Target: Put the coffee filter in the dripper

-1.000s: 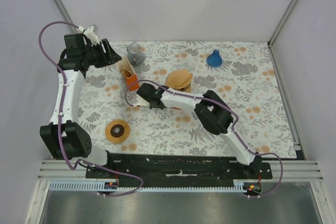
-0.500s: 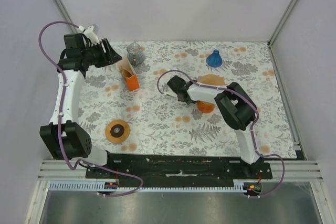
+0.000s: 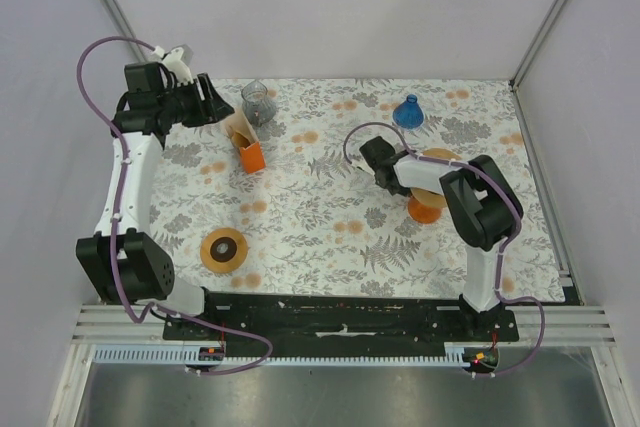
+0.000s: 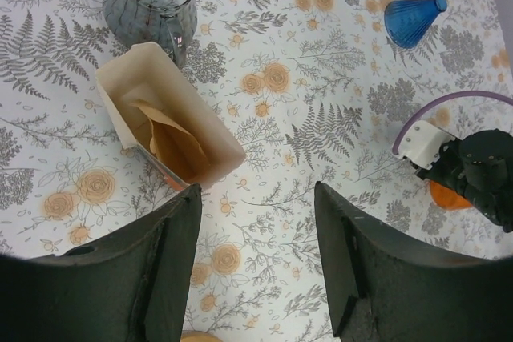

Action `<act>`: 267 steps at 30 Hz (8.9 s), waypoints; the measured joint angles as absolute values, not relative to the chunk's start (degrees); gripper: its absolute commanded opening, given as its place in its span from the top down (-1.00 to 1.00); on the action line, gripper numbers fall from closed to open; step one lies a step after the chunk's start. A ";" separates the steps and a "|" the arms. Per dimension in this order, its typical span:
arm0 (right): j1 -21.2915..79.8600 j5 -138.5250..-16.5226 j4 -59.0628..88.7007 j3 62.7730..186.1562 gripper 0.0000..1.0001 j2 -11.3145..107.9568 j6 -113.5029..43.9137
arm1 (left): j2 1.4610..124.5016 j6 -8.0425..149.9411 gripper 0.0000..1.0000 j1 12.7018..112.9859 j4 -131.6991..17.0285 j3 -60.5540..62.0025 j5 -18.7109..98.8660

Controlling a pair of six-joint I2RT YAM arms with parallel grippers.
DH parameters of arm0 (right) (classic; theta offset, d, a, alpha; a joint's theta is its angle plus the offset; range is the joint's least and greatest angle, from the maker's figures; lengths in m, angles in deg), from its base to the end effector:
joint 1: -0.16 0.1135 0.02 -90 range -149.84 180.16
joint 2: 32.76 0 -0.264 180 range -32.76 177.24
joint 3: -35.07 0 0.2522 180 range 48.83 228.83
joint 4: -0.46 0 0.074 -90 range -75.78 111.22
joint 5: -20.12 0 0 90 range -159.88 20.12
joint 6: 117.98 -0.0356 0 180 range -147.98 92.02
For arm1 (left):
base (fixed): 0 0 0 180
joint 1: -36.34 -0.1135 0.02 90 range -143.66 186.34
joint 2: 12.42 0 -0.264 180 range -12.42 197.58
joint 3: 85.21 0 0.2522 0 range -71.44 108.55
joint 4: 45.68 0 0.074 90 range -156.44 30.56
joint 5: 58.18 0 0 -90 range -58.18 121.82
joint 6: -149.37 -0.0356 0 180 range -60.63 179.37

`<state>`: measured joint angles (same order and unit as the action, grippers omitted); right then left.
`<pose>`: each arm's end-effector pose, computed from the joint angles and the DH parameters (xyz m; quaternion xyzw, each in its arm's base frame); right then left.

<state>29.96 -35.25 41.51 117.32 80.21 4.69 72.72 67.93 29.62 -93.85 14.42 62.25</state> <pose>0.3330 0.1674 0.1296 -0.4485 0.8304 -0.2976 0.1438 0.3288 0.0206 0.3816 0.0097 0.8596 -0.2387 0.4516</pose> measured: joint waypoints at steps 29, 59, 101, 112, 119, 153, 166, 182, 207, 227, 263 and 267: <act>30.13 -65.37 38.67 133.52 -0.96 60.14 -3.01 | 126.71 46.44 -0.35 48.68 -102.07 64.76 26.49; 27.60 -63.36 39.06 118.74 -0.96 35.03 -6.40 | 104.30 35.84 0.96 61.75 -99.60 25.46 52.83; 27.36 -72.93 40.64 113.78 -0.96 26.33 -10.00 | 63.93 24.74 0.05 40.27 -116.74 -10.15 45.18; 27.36 -74.18 40.59 112.58 -0.96 26.20 -10.00 | 59.56 24.43 0.12 40.92 -107.58 -27.63 37.58; 27.36 -74.22 40.59 112.29 -0.96 25.98 -9.98 | 59.39 24.41 0.13 40.92 -101.96 -32.35 35.54; 42.61 -107.23 34.43 120.77 -0.95 36.17 -3.05 | 61.64 23.99 0.96 41.32 -124.65 7.27 85.35; 48.10 -115.38 34.58 131.66 -0.71 49.67 1.21 | 62.18 20.30 0.96 46.17 -134.42 10.57 96.76; 47.53 -121.37 41.01 138.02 1.00 56.36 3.40 | 63.89 21.96 -0.05 47.02 -133.96 11.01 96.48; 31.36 -122.92 46.04 140.44 1.00 72.08 -34.29 | 67.58 42.62 -0.84 63.13 -104.34 11.32 46.56; 29.87 -128.32 44.94 141.25 0.65 74.24 -39.23 | 70.21 35.93 0.96 66.30 -98.81 4.21 45.86; 20.15 -97.96 55.96 141.91 -0.96 61.67 -31.09 | 93.94 47.77 -0.02 66.61 -112.93 17.26 48.48; 19.34 -97.83 56.37 143.02 -0.96 60.80 -30.70 | 93.94 47.75 -0.24 66.69 -113.28 18.35 48.50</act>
<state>19.34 -97.83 56.37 143.02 60.80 -30.70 93.94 47.75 66.69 -113.28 18.35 48.50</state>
